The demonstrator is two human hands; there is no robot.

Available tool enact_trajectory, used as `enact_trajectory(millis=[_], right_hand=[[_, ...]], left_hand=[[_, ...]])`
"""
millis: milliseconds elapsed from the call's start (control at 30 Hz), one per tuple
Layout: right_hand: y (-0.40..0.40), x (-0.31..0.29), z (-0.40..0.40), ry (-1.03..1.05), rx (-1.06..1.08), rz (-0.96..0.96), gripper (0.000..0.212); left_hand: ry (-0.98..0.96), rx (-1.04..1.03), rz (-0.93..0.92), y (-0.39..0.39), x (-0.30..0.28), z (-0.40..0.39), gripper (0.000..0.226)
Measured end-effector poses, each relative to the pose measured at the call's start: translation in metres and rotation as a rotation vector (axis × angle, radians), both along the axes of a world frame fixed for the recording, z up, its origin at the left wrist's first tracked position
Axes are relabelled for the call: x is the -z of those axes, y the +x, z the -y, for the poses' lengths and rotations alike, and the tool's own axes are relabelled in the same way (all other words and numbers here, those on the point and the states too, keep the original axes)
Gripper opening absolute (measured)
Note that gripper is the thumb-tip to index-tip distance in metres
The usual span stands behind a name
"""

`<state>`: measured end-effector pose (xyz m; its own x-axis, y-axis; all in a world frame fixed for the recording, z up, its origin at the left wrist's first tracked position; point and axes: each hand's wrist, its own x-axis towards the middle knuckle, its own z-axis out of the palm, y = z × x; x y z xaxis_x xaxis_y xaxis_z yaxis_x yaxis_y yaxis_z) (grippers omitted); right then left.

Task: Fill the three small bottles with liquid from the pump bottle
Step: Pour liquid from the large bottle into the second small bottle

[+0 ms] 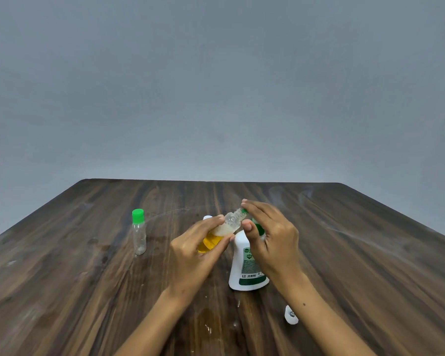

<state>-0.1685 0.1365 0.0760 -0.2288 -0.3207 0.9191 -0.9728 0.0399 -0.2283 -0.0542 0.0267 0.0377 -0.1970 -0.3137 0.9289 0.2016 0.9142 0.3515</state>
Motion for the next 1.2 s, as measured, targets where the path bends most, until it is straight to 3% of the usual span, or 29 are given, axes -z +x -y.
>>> enact_trajectory(millis=[1200], right_hand=[[-0.009,0.003,-0.004,0.019,-0.009,-0.046,0.070]], left_hand=[[0.001,0.017,-0.002,-0.001,0.000,-0.002,0.036]])
